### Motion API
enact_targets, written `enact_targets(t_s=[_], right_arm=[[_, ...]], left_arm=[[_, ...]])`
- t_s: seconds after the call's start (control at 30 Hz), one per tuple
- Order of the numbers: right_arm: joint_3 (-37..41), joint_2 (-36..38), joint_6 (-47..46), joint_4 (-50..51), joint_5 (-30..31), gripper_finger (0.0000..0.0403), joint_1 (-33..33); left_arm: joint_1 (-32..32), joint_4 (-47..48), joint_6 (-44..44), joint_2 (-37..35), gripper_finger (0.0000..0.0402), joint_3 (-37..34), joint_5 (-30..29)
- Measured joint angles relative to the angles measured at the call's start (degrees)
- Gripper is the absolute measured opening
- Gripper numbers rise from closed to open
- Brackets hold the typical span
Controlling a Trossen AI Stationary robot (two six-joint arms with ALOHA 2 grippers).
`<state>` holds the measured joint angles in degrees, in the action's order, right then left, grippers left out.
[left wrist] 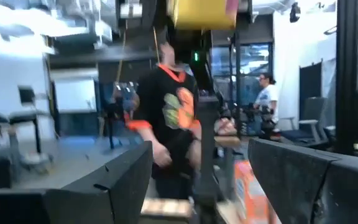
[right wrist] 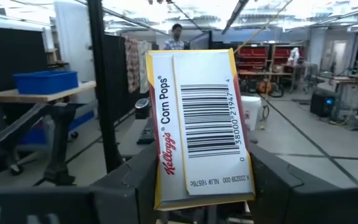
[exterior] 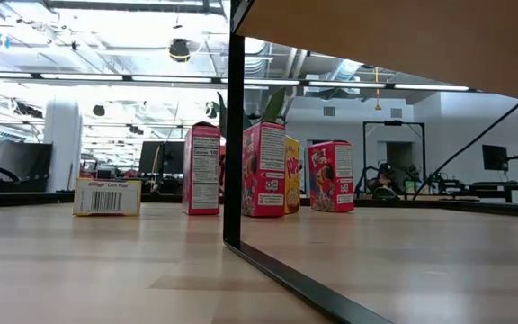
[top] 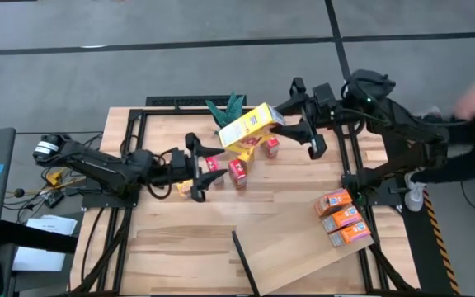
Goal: Stack cereal on shelf
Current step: Put the bottom right yellow cereal box on the shelf
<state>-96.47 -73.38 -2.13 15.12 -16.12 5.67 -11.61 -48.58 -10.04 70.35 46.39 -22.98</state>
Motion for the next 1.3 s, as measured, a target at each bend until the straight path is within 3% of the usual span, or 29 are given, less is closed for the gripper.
enact_targets(t_s=[0.2,0.4,1.03,1.3], right_arm=[[0.13,-1.21,0.26,-0.19,0.11,0.0211,-1.28],[0.02,-2.22,0.64,-0.76,0.11,0.0214,-1.98],[0.05,-2.80,0.63,-3.83,0.13,0.0211,-1.90],[0.01,-3.92,-0.19,-3.83,0.19,0.0206,-2.27]], left_arm=[[2.50,0.46,-1.05,2.03,0.0282,4.56,0.41],[4.01,0.30,1.17,1.99,0.0308,6.50,6.96],[3.57,-2.63,5.04,1.96,0.0307,6.60,9.72],[3.57,0.31,3.96,3.15,0.0307,10.21,10.79]])
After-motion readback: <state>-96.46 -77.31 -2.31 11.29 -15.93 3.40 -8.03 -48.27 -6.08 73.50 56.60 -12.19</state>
